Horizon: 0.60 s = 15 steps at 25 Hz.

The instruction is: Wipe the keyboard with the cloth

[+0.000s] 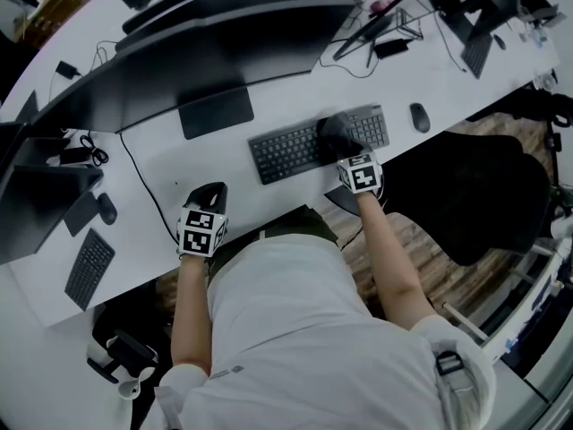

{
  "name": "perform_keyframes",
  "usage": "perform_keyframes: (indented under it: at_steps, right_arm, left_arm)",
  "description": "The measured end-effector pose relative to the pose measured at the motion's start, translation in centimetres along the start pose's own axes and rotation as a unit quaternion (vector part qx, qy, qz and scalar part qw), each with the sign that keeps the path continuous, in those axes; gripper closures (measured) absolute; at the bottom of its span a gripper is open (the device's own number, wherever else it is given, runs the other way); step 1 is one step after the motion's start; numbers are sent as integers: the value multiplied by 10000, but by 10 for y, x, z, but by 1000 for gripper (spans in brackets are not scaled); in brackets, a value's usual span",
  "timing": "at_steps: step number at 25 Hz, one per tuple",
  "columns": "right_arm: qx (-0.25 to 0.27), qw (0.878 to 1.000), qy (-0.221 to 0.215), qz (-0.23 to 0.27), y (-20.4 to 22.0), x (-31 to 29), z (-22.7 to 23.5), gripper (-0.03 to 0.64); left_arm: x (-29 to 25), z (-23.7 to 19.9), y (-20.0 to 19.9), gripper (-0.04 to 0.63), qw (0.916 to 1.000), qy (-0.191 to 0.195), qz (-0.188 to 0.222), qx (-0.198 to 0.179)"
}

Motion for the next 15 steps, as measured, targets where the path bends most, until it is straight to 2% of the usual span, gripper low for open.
perform_keyframes:
  at_steps: [15]
  right_arm:
    - [119,9998,-164,17,-19,-14,-87,508]
  left_arm:
    - [26,-39,31,597,9999,121,34,-68]
Point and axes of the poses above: the fingertips, and each gripper's own axes: x backward along the fingers, z to its right, y out of its underside, the point moved 5 cm from there along x, backward along the fingers, and after that the axes turned 1 degree about -x, right-handed, at the moved point
